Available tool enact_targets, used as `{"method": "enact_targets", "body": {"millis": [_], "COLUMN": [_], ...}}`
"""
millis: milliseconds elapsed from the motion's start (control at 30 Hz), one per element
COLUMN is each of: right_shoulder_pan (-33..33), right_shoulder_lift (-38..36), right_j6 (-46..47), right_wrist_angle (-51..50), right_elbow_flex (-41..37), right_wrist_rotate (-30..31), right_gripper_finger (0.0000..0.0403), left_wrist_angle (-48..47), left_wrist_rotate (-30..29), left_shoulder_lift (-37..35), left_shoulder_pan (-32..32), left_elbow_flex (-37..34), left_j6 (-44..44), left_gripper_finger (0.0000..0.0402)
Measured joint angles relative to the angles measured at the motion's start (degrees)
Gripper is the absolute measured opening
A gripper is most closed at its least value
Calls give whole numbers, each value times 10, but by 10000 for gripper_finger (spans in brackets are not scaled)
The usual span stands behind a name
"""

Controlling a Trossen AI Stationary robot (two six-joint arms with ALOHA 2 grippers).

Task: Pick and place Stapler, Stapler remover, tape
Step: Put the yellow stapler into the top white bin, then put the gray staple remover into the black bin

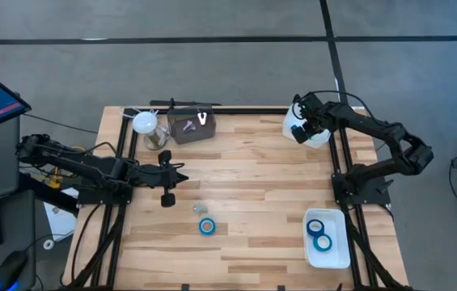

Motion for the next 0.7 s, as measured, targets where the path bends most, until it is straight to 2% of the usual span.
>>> {"method": "enact_targets", "body": {"millis": [300, 700], "right_shoulder_pan": [1, -2], "right_shoulder_lift": [0, 0], "right_j6": [-4, -34], "right_wrist_angle": [7, 35], "right_elbow_flex": [0, 0], "right_wrist_rotate": [0, 2], "right_gripper_finger": [90, 178], "left_wrist_angle": [3, 3], "left_wrist_rotate": [0, 0], "left_shoulder_lift": [0, 0], "left_shoulder_pan": [0, 0], "left_elbow_flex": [0, 0], "left_j6": [0, 0], "left_gripper_finger": [4, 4]}}
